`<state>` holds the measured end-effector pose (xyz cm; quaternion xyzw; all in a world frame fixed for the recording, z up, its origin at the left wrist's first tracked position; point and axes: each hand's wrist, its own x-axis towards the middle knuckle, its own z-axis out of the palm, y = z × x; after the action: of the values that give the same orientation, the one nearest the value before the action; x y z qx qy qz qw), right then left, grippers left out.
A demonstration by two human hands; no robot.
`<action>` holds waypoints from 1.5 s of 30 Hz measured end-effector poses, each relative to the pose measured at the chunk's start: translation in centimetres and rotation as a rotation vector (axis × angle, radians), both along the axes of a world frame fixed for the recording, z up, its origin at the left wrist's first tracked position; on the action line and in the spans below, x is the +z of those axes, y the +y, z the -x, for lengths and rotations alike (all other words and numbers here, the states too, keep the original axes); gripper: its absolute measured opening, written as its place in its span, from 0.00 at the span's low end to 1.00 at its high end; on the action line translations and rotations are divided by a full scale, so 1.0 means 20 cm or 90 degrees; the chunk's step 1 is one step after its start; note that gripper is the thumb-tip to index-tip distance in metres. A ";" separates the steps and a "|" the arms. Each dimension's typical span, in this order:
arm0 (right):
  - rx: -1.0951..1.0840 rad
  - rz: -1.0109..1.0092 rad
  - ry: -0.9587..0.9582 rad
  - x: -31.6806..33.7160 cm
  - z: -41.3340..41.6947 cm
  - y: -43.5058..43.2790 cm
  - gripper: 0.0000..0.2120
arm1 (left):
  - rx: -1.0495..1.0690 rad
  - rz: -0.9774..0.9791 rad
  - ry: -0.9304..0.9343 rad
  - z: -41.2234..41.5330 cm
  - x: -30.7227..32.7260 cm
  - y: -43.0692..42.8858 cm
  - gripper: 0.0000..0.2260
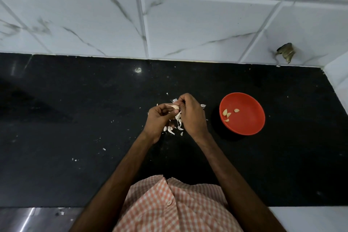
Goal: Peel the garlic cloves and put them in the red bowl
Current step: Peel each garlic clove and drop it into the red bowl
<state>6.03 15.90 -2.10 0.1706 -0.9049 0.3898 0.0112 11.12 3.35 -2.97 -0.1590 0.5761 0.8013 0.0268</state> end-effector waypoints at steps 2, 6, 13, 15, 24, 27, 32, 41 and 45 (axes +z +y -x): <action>-0.009 0.009 0.004 0.00 0.00 0.00 0.04 | -0.013 0.031 0.001 0.01 0.01 0.00 0.06; -0.041 0.048 0.001 0.01 0.02 0.01 0.04 | -0.030 0.087 -0.014 0.02 0.01 0.01 0.04; -0.041 0.159 -0.023 0.00 0.05 0.04 0.01 | 0.011 0.099 -0.023 0.01 0.00 0.01 0.07; -0.029 0.182 -0.069 -0.02 0.04 0.05 0.01 | 0.021 0.134 -0.025 0.01 -0.01 0.00 0.07; -0.036 0.221 -0.133 -0.04 0.01 0.04 0.03 | 0.025 0.261 0.002 0.01 -0.03 -0.01 0.06; -0.061 0.244 -0.144 -0.03 0.01 0.03 0.04 | 0.041 0.206 0.017 0.01 -0.02 0.00 0.05; -0.097 0.371 -0.323 -0.02 0.01 0.00 0.06 | 0.090 0.144 0.029 0.00 -0.01 0.01 0.04; -0.134 0.477 -0.410 0.00 0.01 -0.01 0.08 | 0.119 0.108 0.048 0.00 -0.02 0.02 0.06; -0.141 0.465 -0.373 -0.01 0.00 -0.01 0.07 | 0.133 0.067 0.059 0.00 0.00 0.01 0.09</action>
<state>5.94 15.69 -2.26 -0.0590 -0.6868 0.7101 -0.1439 11.12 3.58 -3.06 -0.1820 0.5985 0.7747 -0.0919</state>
